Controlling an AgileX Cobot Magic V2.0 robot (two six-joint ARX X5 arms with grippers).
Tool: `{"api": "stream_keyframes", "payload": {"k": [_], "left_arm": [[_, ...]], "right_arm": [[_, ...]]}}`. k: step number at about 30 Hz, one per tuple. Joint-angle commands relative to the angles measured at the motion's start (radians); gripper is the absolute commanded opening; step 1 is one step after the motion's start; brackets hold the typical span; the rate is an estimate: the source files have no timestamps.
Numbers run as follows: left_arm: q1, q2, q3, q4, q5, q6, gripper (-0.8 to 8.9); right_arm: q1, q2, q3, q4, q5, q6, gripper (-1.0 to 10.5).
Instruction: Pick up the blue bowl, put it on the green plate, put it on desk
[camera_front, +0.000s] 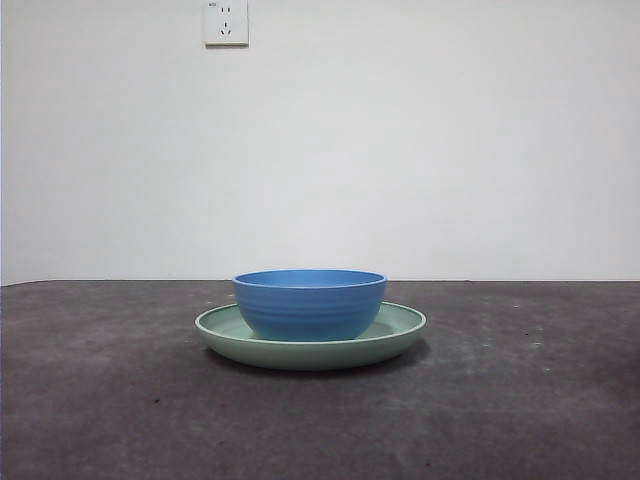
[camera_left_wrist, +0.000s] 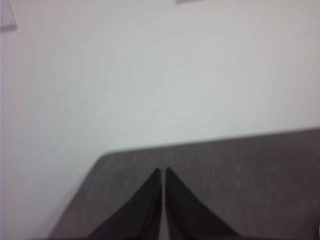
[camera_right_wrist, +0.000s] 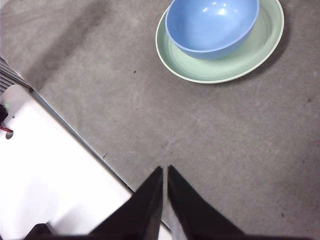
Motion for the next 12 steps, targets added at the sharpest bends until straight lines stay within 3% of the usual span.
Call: {"api": "stream_keyframes", "payload": {"k": [1,12], "left_arm": [[0.010,-0.036,-0.088,0.013,-0.002,0.011,0.13],[0.015,-0.154,-0.314,0.012,-0.002,0.011,0.13]], "right_arm": [[0.010,0.004,0.005,0.010,0.000,-0.008,0.1],[0.010,0.004,0.005,0.010,0.000,-0.008,0.1]]}}
